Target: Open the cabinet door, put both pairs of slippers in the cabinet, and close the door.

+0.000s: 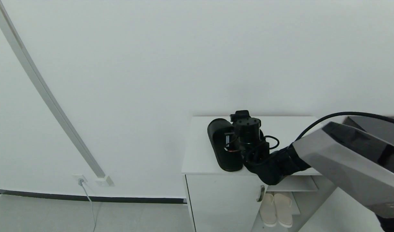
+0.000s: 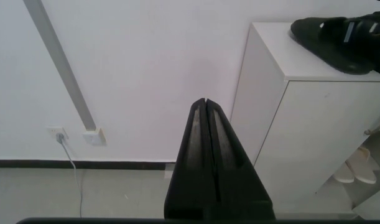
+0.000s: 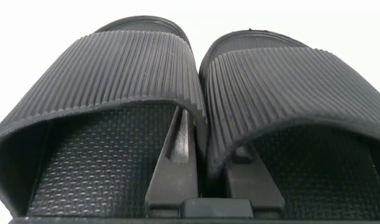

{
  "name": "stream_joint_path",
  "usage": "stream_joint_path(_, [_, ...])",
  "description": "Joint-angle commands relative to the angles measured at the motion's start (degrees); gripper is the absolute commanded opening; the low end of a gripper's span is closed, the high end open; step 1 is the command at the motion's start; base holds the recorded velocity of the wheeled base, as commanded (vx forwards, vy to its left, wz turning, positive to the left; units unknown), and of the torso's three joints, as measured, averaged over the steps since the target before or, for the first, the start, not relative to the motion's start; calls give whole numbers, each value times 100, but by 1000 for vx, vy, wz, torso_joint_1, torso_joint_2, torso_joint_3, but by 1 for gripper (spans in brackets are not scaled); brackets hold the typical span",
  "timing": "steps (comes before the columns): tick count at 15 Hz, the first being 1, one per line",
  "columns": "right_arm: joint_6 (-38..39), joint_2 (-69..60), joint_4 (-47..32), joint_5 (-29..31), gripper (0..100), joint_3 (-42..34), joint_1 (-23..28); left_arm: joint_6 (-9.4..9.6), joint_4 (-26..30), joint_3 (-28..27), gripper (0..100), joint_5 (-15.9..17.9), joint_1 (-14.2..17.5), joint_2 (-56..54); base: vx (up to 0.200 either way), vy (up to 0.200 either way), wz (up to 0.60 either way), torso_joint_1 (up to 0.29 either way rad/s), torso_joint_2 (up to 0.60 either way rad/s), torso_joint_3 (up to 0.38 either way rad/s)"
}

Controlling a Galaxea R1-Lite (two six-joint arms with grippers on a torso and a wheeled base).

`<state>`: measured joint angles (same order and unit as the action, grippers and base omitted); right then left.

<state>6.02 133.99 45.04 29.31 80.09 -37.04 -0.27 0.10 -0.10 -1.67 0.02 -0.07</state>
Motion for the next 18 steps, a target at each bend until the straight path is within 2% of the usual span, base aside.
stream_joint_path(1, [-75,-1358,13,-364,0,-1180,-199,0,-1,1,0,0,6,7,0,0,0,0,0,0])
stream_joint_path(5, [-119,-2852,-13,-918,0,-2736,-665,9,-1,1,0,0,6,7,0,0,0,0,0,0])
stream_joint_path(8, [-128,-3643,-40,-1357,0,-3483,-1007,0,-1,1,0,0,6,7,0,0,0,0,0,0])
stream_joint_path(12, [-251,-3801,13,-1560,0,-3755,-928,-17,-1,1,0,-9,6,7,0,0,0,0,0,0])
stream_joint_path(14, [-1033,-3783,637,-1753,0,-4116,-735,-17,-1,1,0,-9,-2,7,0,0,0,0,0,0])
stream_joint_path(16, [-1226,-3643,1393,-1841,0,-4265,-682,-17,-1,1,0,-9,-2,7,0,0,0,0,0,0])
stream_joint_path(18, [-1235,-3652,1402,-1946,0,-4265,-673,-26,-1,1,0,-9,-2,7,0,0,0,0,0,0])
